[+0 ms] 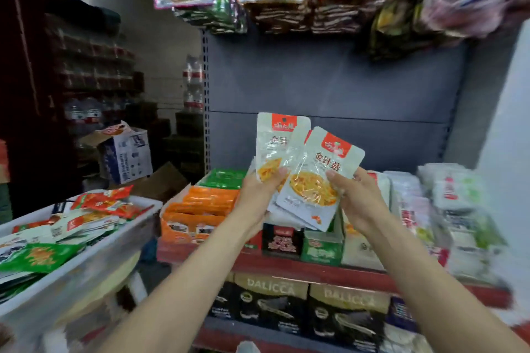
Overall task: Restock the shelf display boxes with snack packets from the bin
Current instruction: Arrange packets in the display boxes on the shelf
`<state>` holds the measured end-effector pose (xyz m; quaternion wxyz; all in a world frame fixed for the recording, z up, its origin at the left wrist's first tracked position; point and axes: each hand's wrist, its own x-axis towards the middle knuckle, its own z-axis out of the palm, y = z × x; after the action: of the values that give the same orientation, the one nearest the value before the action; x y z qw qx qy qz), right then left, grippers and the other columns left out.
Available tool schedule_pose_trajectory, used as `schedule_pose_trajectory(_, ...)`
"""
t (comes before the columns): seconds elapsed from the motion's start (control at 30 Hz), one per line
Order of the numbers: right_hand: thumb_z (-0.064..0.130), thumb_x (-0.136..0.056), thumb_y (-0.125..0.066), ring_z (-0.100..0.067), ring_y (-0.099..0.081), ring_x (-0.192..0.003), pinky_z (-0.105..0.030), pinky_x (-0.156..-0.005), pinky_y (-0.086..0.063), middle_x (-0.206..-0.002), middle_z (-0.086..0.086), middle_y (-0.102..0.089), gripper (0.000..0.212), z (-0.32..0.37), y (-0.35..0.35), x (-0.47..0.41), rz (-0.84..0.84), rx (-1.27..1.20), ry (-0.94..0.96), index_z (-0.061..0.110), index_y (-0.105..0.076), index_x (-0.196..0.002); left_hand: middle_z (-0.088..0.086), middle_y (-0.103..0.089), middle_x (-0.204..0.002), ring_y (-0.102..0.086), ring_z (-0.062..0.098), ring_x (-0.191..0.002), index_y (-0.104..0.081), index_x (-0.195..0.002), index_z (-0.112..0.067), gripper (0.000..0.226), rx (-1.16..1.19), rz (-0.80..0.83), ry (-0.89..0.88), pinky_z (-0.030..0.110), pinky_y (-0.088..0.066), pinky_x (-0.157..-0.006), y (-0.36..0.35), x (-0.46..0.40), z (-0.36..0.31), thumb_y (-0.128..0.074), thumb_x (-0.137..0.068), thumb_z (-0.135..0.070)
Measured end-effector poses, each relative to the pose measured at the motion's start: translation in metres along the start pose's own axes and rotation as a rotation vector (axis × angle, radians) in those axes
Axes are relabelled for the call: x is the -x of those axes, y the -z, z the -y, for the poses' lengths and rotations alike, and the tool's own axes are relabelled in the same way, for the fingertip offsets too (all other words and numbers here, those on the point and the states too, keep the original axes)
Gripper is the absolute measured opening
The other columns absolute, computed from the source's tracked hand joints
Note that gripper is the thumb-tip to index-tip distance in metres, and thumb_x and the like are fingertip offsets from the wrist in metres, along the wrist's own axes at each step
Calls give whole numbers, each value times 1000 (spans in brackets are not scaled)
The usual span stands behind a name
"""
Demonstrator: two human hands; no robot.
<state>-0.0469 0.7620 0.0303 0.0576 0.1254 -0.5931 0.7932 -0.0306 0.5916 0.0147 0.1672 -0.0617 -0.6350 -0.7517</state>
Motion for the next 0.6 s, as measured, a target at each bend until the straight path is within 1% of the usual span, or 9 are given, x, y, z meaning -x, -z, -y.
schedule_pose_trajectory(0.07, 2, -91, -55, -10, -69, -75, -23, -58, -54, -91, 3, -72, 17, 11, 33, 0, -48, 14, 45, 13, -62, -102, 2, -64, -122, -61, 16, -109, -54, -126, -17, 32, -121, 122, -13, 35, -47, -97, -42, -5, 9, -51, -96, -29)
schedule_pose_trajectory(0.13, 2, -91, -55, -14, -69, -80, -28, -64, -54, -97, -1, -70, 19, 22, 65, -3, -106, 38, 74, 11, -59, -108, -3, -56, -129, -53, 12, -116, -46, -131, -16, 36, -201, 213, -27, 31, -41, -101, -82, -7, 15, -41, -99, -33)
schedule_pose_trajectory(0.17, 0, -90, -55, -16, -68, -83, -31, -67, -53, -99, -4, -69, 21, 27, 80, -5, -139, 53, 100, 9, -59, -109, -3, -56, -125, -52, 13, -114, -44, -127, -14, 33, -243, 231, -54, 30, -40, -98, -99, -8, 18, -39, -100, -32)
schedule_pose_trajectory(0.27, -5, -88, -56, -14, -67, -84, -27, -64, -55, -97, -2, -68, 28, 38, 111, -11, -227, 103, 200, 9, -55, -112, -6, -56, -99, -54, 11, -89, -40, -108, -18, 13, -458, 197, -191, 23, -42, -70, -133, -14, 24, -45, -99, -26)
schedule_pose_trajectory(0.33, -6, -86, -59, -15, -68, -88, -28, -67, -58, -102, -3, -68, 35, 37, 122, -18, -256, 121, 229, 13, -50, -114, -11, -56, -92, -54, 3, -80, -44, -106, -21, 13, -521, 155, -255, 13, -41, -60, -143, -20, 29, -51, -96, -23)
schedule_pose_trajectory(0.4, -5, -83, -63, -20, -67, -95, -37, -76, -57, -108, -6, -67, 38, 31, 127, -26, -268, 129, 220, 15, -49, -114, -14, -56, -85, -53, -2, -74, -51, -102, -18, 12, -560, 101, -268, 5, -39, -55, -145, -27, 33, -58, -92, -21)
schedule_pose_trajectory(0.47, -3, -84, -63, -19, -67, -94, -39, -80, -56, -105, -6, -68, 30, 21, 127, -33, -257, 138, 197, 15, -56, -107, -13, -57, -82, -53, 0, -73, -57, -97, -15, 13, -621, 58, -251, 5, -38, -55, -139, -36, 35, -65, -87, -20)
schedule_pose_trajectory(0.53, -1, -85, -62, -15, -67, -90, -34, -76, -56, -100, -3, -69, 22, 12, 126, -36, -222, 168, 176, 17, -61, -97, -8, -62, -85, -57, 5, -77, -58, -96, -15, 17, -669, 69, -232, 12, -44, -61, -130, -42, 36, -69, -84, -20)
schedule_pose_trajectory(0.6, 1, -85, -63, -14, -67, -91, -28, -72, -56, -100, -1, -69, 22, 3, 127, -40, -208, 219, 171, 16, -62, -101, -4, -64, -86, -60, 8, -77, -54, -102, -17, 26, -706, 134, -198, 20, -48, -63, -124, -45, 36, -71, -82, -17)
